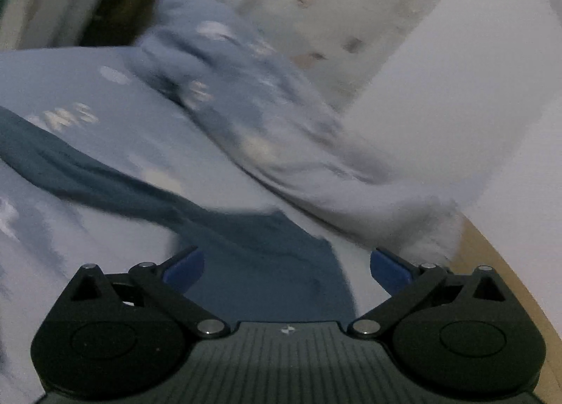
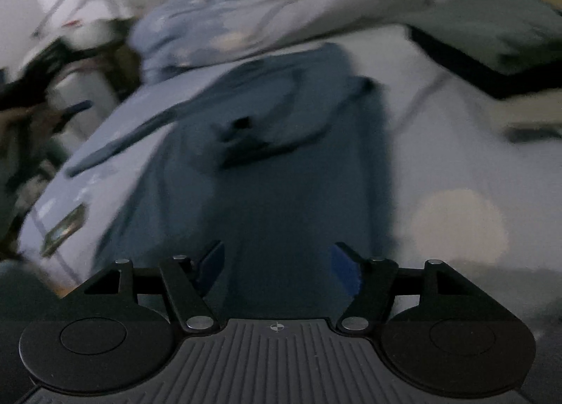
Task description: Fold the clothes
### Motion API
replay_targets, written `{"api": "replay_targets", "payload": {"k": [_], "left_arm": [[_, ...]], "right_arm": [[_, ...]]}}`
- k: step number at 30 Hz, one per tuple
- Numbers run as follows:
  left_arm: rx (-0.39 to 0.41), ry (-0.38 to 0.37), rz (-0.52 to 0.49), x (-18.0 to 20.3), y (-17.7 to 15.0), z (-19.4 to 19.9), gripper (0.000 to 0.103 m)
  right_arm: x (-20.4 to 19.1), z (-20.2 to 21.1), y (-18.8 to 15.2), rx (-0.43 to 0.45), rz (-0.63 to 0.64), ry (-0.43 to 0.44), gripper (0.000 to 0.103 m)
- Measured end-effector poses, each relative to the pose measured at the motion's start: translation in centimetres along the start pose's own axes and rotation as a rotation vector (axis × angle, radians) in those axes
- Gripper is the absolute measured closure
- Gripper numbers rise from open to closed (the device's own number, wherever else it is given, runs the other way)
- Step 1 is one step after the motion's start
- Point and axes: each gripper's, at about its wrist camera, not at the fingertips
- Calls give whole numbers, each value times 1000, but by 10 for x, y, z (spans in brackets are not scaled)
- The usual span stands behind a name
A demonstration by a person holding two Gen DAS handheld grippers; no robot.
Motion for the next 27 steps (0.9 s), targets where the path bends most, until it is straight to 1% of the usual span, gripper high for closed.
{"api": "replay_targets", "payload": {"k": [2, 3, 4, 5, 7, 10, 13, 14, 15, 17, 19, 21, 25, 26, 27], "left_arm": [[0, 6, -103, 14, -24, -14, 0], [4, 17, -136, 15, -33, -22, 0], [11, 31, -157, 14, -41, -31, 0], [15, 44, -158, 9, -46, -37, 0], [32, 81, -125, -9, -48, -50, 0], [72, 195, -46, -33, -42, -63, 0], [41, 271, 46, -51, -37, -79, 0], [25, 285, 66, -53, -37, -85, 0], [5, 303, 80, -56, -37, -90, 0], [-40, 343, 101, -59, -37, -100, 0], [-64, 354, 132, -63, -37, -104, 0], [-75, 354, 162, -67, -38, -104, 0], [-69, 363, 174, -74, -34, -101, 0], [-67, 365, 180, -75, -34, -101, 0], [-68, 369, 189, -77, -34, -101, 0]], "right_arm": [[10, 0, 0, 9, -26, -44, 32], [11, -1, 0, 13, -9, -67, 33], [12, -2, 0, 18, 11, -89, 33], [8, -3, 0, 27, 42, -101, 33], [-3, -4, 4, 46, 106, -108, 33], [-26, -12, 16, 83, 209, -92, 33], [-54, -34, 40, 128, 302, -66, 33], [-62, -42, 50, 136, 308, -42, 33], [-67, -54, 62, 132, 283, -1, 33], [-70, -77, 86, 116, 187, 81, 34], [-76, -111, 106, 106, 169, 109, 35], [-85, -143, 120, 84, 185, 99, 38], [-103, -203, 136, 29, 223, 79, 40], [-108, -215, 137, 11, 235, 78, 42], [-112, -224, 137, -6, 248, 76, 51]]}}
Point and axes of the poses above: each gripper's, at about its wrist camera, not at the fingertips, and z roughly against the way its jaws point, x to its right, y to its top, and after that the axes turned 4 degrees about -y, right-handed
